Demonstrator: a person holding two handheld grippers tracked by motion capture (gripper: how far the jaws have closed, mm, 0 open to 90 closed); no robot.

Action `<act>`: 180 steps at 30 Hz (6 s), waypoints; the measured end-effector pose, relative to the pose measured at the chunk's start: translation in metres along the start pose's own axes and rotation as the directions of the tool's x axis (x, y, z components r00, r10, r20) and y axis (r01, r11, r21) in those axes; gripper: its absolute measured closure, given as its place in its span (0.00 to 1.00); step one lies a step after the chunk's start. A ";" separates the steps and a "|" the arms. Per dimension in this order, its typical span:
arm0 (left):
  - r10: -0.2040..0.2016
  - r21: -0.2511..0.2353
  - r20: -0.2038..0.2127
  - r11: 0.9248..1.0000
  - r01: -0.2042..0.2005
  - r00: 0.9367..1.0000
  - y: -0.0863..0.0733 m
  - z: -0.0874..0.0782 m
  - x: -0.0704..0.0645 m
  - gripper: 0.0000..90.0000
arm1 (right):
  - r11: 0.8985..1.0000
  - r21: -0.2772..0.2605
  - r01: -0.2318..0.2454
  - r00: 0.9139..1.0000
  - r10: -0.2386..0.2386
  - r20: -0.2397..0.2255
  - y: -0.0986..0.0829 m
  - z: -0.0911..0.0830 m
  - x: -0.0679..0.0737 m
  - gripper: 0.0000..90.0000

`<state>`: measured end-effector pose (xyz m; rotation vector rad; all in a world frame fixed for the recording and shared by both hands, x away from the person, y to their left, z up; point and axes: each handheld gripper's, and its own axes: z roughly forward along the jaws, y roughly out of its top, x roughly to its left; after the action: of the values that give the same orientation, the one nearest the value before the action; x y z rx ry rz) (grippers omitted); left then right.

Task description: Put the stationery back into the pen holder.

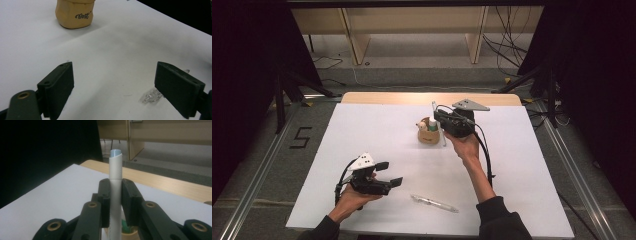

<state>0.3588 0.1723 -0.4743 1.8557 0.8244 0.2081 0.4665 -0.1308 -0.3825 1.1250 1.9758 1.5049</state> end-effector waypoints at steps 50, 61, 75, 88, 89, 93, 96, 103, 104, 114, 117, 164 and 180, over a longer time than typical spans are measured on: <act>0.003 0.002 0.007 1.000 -0.003 1.000 0.000 0.001 -0.002 0.17 | 0.981 -0.174 -0.083 0.981 0.111 0.159 0.005 0.051 -0.024 0.87; 0.005 0.002 0.009 1.000 -0.005 1.000 0.000 0.000 -0.002 0.17 | 0.980 -0.172 -0.096 0.979 0.124 0.161 0.002 0.059 -0.023 0.87; 0.007 0.001 0.009 1.000 -0.007 1.000 0.000 -0.001 -0.002 0.17 | 0.986 -0.142 -0.091 0.980 0.114 0.166 -0.005 0.067 -0.020 0.87; 0.006 -0.002 0.008 1.000 -0.006 1.000 0.000 0.000 -0.002 0.17 | 0.990 -0.119 -0.078 0.981 0.097 0.167 -0.009 0.070 -0.020 0.87; 0.008 -0.001 0.008 1.000 -0.008 1.000 0.000 0.000 -0.002 0.17 | 0.990 -0.117 -0.076 0.981 0.095 0.167 -0.009 0.070 -0.019 0.87; 0.008 -0.001 0.009 1.000 -0.008 1.000 0.000 0.000 -0.003 0.17 | 0.990 -0.117 -0.081 0.981 0.100 0.167 -0.011 0.071 -0.020 0.87; 0.008 0.001 0.008 1.000 -0.008 1.000 0.000 0.000 -0.002 0.17 | 0.991 -0.109 -0.075 0.982 0.093 0.167 -0.012 0.072 -0.019 0.87; 0.007 0.003 0.009 1.000 -0.007 1.000 0.000 0.000 -0.003 0.17 | 0.993 -0.092 -0.078 0.981 0.093 0.168 -0.019 0.073 -0.019 0.87; 0.008 0.004 0.009 1.000 -0.008 1.000 0.000 0.000 -0.003 0.17 | 0.993 -0.089 -0.077 0.981 0.091 0.169 -0.020 0.074 -0.019 0.87; 0.005 0.004 0.009 1.000 -0.006 1.000 -0.001 0.000 -0.003 0.17 | 0.995 -0.068 -0.074 0.982 0.085 0.171 -0.027 0.071 -0.018 0.83; 0.007 0.003 0.009 1.000 -0.007 1.000 0.000 0.000 -0.003 0.17 | 0.994 -0.069 -0.083 0.983 0.093 0.158 -0.026 0.068 -0.019 0.76; 0.013 0.021 0.008 1.000 -0.013 1.000 -0.001 0.003 -0.005 0.17 | 0.902 0.402 0.158 0.971 -0.068 -0.228 -0.075 -0.078 0.036 0.35; 0.013 0.024 0.011 1.000 -0.014 1.000 -0.001 0.002 -0.004 0.17 | 0.836 0.500 0.225 0.958 -0.096 -0.271 -0.090 -0.081 0.047 0.35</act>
<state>0.3559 0.1685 -0.4753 1.8835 0.8106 0.1979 0.3482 -0.1500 -0.4327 0.9654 2.6860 1.0672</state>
